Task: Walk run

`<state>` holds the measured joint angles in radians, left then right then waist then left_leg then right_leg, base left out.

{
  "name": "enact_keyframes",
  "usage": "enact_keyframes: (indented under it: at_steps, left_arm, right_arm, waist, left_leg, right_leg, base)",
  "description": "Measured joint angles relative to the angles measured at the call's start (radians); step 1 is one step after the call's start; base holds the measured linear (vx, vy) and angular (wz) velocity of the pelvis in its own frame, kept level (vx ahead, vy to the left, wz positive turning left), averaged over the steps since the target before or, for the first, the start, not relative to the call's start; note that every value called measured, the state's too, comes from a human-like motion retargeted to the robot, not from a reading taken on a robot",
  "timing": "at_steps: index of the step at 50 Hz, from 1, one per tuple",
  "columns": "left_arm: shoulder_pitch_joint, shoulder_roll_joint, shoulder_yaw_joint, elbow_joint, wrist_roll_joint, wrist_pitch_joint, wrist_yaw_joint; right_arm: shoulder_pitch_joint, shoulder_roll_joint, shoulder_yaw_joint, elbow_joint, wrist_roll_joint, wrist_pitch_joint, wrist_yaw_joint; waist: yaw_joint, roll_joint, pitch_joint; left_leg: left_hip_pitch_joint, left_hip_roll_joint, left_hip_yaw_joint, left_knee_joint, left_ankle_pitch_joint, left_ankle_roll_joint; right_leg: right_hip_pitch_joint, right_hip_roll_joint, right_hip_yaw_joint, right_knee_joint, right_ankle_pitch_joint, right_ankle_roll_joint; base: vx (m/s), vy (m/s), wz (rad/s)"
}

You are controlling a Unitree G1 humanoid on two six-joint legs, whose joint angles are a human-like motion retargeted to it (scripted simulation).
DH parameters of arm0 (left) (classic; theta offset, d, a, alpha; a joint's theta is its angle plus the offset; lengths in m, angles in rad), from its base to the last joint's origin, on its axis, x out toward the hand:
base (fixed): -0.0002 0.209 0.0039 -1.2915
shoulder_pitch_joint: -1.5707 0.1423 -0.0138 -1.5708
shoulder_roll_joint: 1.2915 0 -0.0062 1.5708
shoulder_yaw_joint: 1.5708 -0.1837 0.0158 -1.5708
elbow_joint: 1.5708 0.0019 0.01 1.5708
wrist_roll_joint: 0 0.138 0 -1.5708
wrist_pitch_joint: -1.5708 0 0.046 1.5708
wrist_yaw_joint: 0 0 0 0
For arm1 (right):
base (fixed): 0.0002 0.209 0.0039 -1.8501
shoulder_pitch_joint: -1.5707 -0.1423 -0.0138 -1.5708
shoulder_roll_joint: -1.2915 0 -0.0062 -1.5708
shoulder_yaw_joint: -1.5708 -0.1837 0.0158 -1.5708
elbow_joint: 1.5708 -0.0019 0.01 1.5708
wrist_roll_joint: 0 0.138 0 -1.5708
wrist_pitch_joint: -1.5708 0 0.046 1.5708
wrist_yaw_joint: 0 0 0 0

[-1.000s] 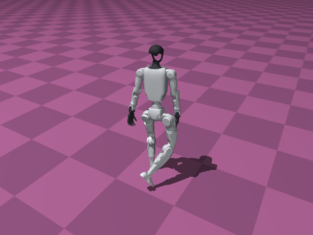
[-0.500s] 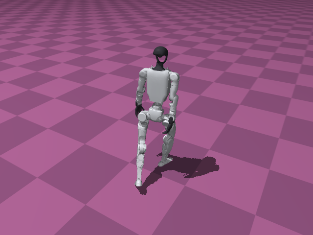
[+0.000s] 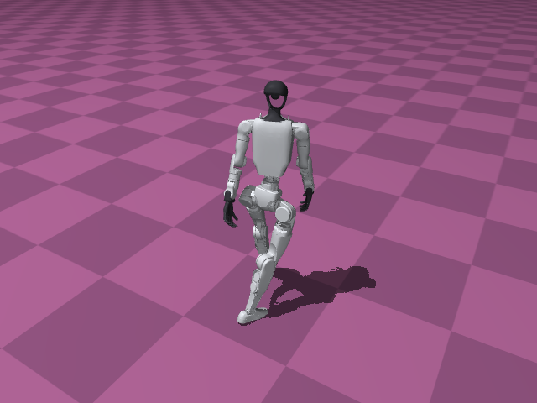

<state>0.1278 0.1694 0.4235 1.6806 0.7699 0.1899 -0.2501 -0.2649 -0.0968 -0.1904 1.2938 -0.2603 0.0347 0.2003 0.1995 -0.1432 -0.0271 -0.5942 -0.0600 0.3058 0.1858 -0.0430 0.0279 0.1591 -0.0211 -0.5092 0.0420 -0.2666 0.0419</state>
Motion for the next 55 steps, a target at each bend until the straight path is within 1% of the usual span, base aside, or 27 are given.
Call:
enact_keyframes:
  at_steps: [2,3,5,8,10,12,13,15,17,20,22,25,26,28,30,32,33,35,37,38,40,43,44,45,49,52,55]
  left_arm:
    - [-0.01,0.0,-0.008,-0.011,0.002,0.002,0.008]
    - [-0.015,-0.001,-0.013,-0.018,0.0,0.0,0.017]
    - [-0.029,-0.006,-0.013,-0.031,-0.015,-0.008,0.036]
    - [-0.069,-0.006,-0.036,-0.075,-0.056,-0.016,0.042]
    - [-0.105,0.006,-0.079,-0.113,-0.093,-0.03,0.033]
    - [-0.154,0.028,-0.116,-0.145,-0.13,-0.053,0.041]
    - [-0.182,0.041,-0.13,-0.156,-0.142,-0.064,0.052]
    - [-0.239,0.071,-0.158,-0.175,-0.159,-0.077,0.077]
    - [-0.293,0.102,-0.19,-0.194,-0.172,-0.083,0.092]
    - [-0.362,0.138,-0.23,-0.225,-0.175,-0.095,0.09]
    - [-0.402,0.154,-0.247,-0.25,-0.17,-0.105,0.081]
    - [-0.446,0.178,-0.262,-0.295,-0.168,-0.122,0.068]
    - [-0.454,0.182,-0.265,-0.309,-0.17,-0.129,0.064]
    - [-0.46,0.188,-0.273,-0.331,-0.174,-0.141,0.06]
    - [-0.448,0.181,-0.278,-0.344,-0.176,-0.15,0.064]
    - [-0.411,0.158,-0.27,-0.349,-0.164,-0.158,0.07]
    - [-0.381,0.148,-0.266,-0.349,-0.153,-0.159,0.065]
    - [-0.308,0.127,-0.237,-0.346,-0.11,-0.163,0.05]
    - [-0.241,0.091,-0.211,-0.315,-0.071,-0.159,0.073]
    - [-0.207,0.07,-0.191,-0.292,-0.051,-0.152,0.093]
    - [-0.157,0.048,-0.165,-0.231,-0.029,-0.133,0.111]
    - [-0.12,0.051,-0.188,-0.138,-0.028,-0.113,0.107]
    - [-0.111,0.051,-0.193,-0.114,-0.02,-0.106,0.109]
    - [-0.103,0.05,-0.197,-0.092,-0.009,-0.099,0.114]
    - [-0.063,0.028,-0.183,-0.049,0.046,-0.068,0.128]
    - [-0.033,0.006,-0.152,-0.041,0.066,-0.058,0.104]
    - [-0.025,-0.009,-0.122,-0.042,0.075,-0.048,0.064]
  right_arm:
    - [0.028,0.005,0.006,0.007,-0.013,-0.009,0.007]
    - [0.047,0.004,0.005,0.017,-0.025,-0.013,0.013]
    - [0.089,0.017,0.006,0.053,-0.048,-0.014,0.002]
    - [0.15,0.058,-0.009,0.121,-0.041,-0.011,-0.071]
    - [0.184,0.061,-0.008,0.161,-0.009,-0.009,-0.085]
    - [0.209,0.053,-0.004,0.189,0.003,-0.013,-0.079]
    - [0.222,0.05,-0.006,0.202,0.0,-0.024,-0.073]
    - [0.247,0.044,-0.016,0.227,0.008,-0.054,-0.07]
    - [0.275,0.044,-0.035,0.246,0.045,-0.074,-0.091]
    - [0.326,0.053,-0.078,0.264,0.099,-0.087,-0.125]
    - [0.352,0.062,-0.109,0.278,0.11,-0.083,-0.132]
    - [0.368,0.076,-0.148,0.307,0.103,-0.052,-0.11]
    - [0.371,0.08,-0.155,0.313,0.103,-0.045,-0.097]
    - [0.38,0.083,-0.164,0.32,0.107,-0.036,-0.074]
    - [0.384,0.08,-0.174,0.325,0.11,-0.028,-0.059]
    - [0.38,0.077,-0.191,0.33,0.101,-0.012,-0.059]
    - [0.38,0.075,-0.196,0.332,0.097,-0.006,-0.061]
    - [0.373,0.065,-0.201,0.339,0.096,0.003,-0.059]
    - [0.361,0.064,-0.211,0.335,0.105,0.012,-0.058]
    - [0.355,0.061,-0.203,0.329,0.113,0.013,-0.057]
    - [0.335,0.05,-0.161,0.317,0.131,0.009,-0.051]
    - [0.265,0.035,-0.135,0.302,0.111,0.014,-0.07]
    - [0.237,0.032,-0.136,0.297,0.105,0.018,-0.088]
    - [0.207,0.031,-0.138,0.292,0.099,0.022,-0.109]
    - [0.103,0.001,-0.106,0.259,0.115,0.018,-0.116]
    - [0.04,-0.02,-0.084,0.214,0.1,0.018,-0.098]
    - [-0.012,-0.034,-0.072,0.157,0.071,0.012,-0.091]
  waist:
    - [0.008,0.011,-0.016]
    - [0.021,0.016,-0.024]
    - [0.031,0.021,-0.033]
    - [-0.017,0.083,-0.042]
    - [-0.033,0.134,-0.036]
    - [-0.044,0.162,-0.021]
    - [-0.061,0.166,-0.012]
    - [-0.104,0.154,0.001]
    - [-0.136,0.13,-0.001]
    - [-0.173,0.102,-0.014]
    - [-0.209,0.085,-0.015]
    - [-0.273,0.057,-0.011]
    - [-0.295,0.058,-0.014]
    - [-0.328,0.062,-0.024]
    - [-0.333,0.061,-0.035]
    - [-0.328,0.062,-0.059]
    - [-0.34,0.061,-0.067]
    - [-0.347,0.056,-0.084]
    - [-0.34,0.043,-0.094]
    - [-0.318,0.018,-0.092]
    - [-0.267,-0.044,-0.083]
    - [-0.249,-0.109,-0.059]
    - [-0.238,-0.113,-0.051]
    - [-0.226,-0.109,-0.043]
    - [-0.143,-0.024,-0.027]
    - [-0.075,0.02,-0.013]
    - [-0.016,0.047,0.002]
  left_leg:
    - [0.026,0.025,0.086,0.049,0.035,0.035]
    - [0.036,0.038,0.074,0.066,0.045,0.052]
    - [0.048,0.041,-0.015,0.131,-0.008,0.065]
    - [0.149,0.101,-0.058,0.143,-0.1,0.046]
    - [0.232,0.176,0.007,0.125,-0.138,0.037]
    - [0.299,0.206,0.023,0.107,-0.169,0.021]
    - [0.333,0.197,0.014,0.087,-0.176,0.014]
    - [0.4,0.168,0.055,0.036,-0.182,0.011]
    - [0.45,0.123,0.086,-0.018,-0.184,0.013]
    - [0.514,0.064,0.089,-0.071,-0.2,0.01]
    - [0.559,0.024,0.051,-0.092,-0.218,0.011]
    - [0.636,-0.032,-0.002,-0.123,-0.244,0.012]
    - [0.659,-0.032,-0.015,-0.129,-0.247,0.005]
    - [0.698,-0.026,-0.042,-0.131,-0.248,-0.016]
    - [0.733,-0.031,-0.081,-0.118,-0.227,-0.043]
    - [0.761,-0.03,-0.082,-0.098,-0.162,-0.086]
    - [0.782,-0.032,-0.091,-0.083,-0.112,-0.11]
    - [0.812,-0.036,-0.046,-0.043,0.054,-0.138]
    - [0.809,0.002,0.091,0.061,0.257,-0.104]
    - [0.796,-0.015,0.126,0.14,0.341,-0.078]
    - [0.763,-0.023,0.251,0.319,0.414,-0.011]
    - [0.648,0.053,0.348,0.558,0.253,0.067]
    - [0.602,0.083,0.369,0.597,0.218,0.074]
    - [0.55,0.113,0.375,0.623,0.19,0.066]
    - [0.289,0.162,0.259,0.581,0.065,-0.02]
    - [0.152,0.139,0.175,0.38,-0.002,-0.033]
    - [0.07,0.116,0.108,0.132,-0.017,-0.063]
  right_leg:
    - [0.035,0.006,0.008,0.026,0.056,0.034]
    - [0.051,0.004,0.014,0.044,0.102,0.045]
    - [0.067,-0.011,0.032,0.11,0.237,0.034]
    - [0.025,-0.014,-0.04,0.325,0.509,-0.072]
    - [-0.019,-0.031,-0.127,0.515,0.56,-0.155]
    - [-0.106,-0.062,-0.133,0.686,0.465,-0.185]
    - [-0.165,-0.089,-0.131,0.766,0.433,-0.196]
    - [-0.287,-0.163,-0.152,0.885,0.39,-0.202]
    - [-0.407,-0.205,-0.165,0.896,0.313,-0.195]
    - [-0.555,-0.208,-0.161,0.742,0.22,-0.167]
    - [-0.631,-0.186,-0.132,0.557,0.183,-0.157]
    - [-0.729,-0.142,-0.015,0.273,0.178,-0.116]
    - [-0.758,-0.128,0.031,0.216,0.168,-0.112]
    - [-0.799,-0.119,0.075,0.145,0.157,-0.096]
    - [-0.799,-0.13,0.035,0.162,0.154,-0.098]
    - [-0.778,-0.152,-0.052,0.236,0.178,-0.165]
    - [-0.764,-0.159,-0.079,0.24,0.243,-0.187]
    - [-0.782,-0.155,0.099,0.341,0.222,-0.208]
    - [-0.723,-0.198,0.1,0.366,0.155,-0.195]
    - [-0.676,-0.209,0.126,0.348,0.133,-0.187]
    - [-0.583,-0.268,0.093,0.322,0.093,-0.176]
    - [-0.481,-0.313,0.118,0.295,0.049,-0.136]
    - [-0.443,-0.313,0.091,0.275,0.044,-0.125]
    - [-0.401,-0.309,0.04,0.251,0.042,-0.116]
    - [-0.251,-0.144,-0.015,0.089,0.062,-0.106]
    - [-0.154,-0.057,-0.003,0.017,0.05,-0.088]
    - [-0.068,-0.007,0.024,-0.023,0.028,-0.056]
  base:
    - [1.19,0.07,-0.37]
    - [1.19,0.09,-0.69]
    - [1.17,0.06,-0.7]
    - [1.05,0.03,-0.1]
    - [1.01,0.09,-0.28]
    - [0.73,0.04,-0.51]
    - [0.72,0.03,-0.23]
    - [0.73,0.03,0.09]
    - [0.69,-0.02,0.21]
    - [0.83,-0.07,0.38]
    - [0.78,-0.13,0.74]
    - [0.68,-0.17,0.93]
    - [0.83,-0.23,0.96]
    - [0.83,-0.23,0.76]
    - [0.91,-0.25,0.26]
    - [1.03,-0.26,0.11]
    - [1.22,-0.34,0.3]
    - [1.33,-0.4,0.23]
    - [0.93,-0.12,0.03]
    - [1.11,-0.19,-0.62]
    - [1.24,-0.28,-0.79]
    - [0.67,-0.15,0.18]
    - [0.9,-0.17,0.27]
    - [0.89,-0.16,0.1]
    - [0.7,-0.12,-0.4]
    - [0.84,-0.08,-0.8]
    - [0.77,-0.03,-0.74]
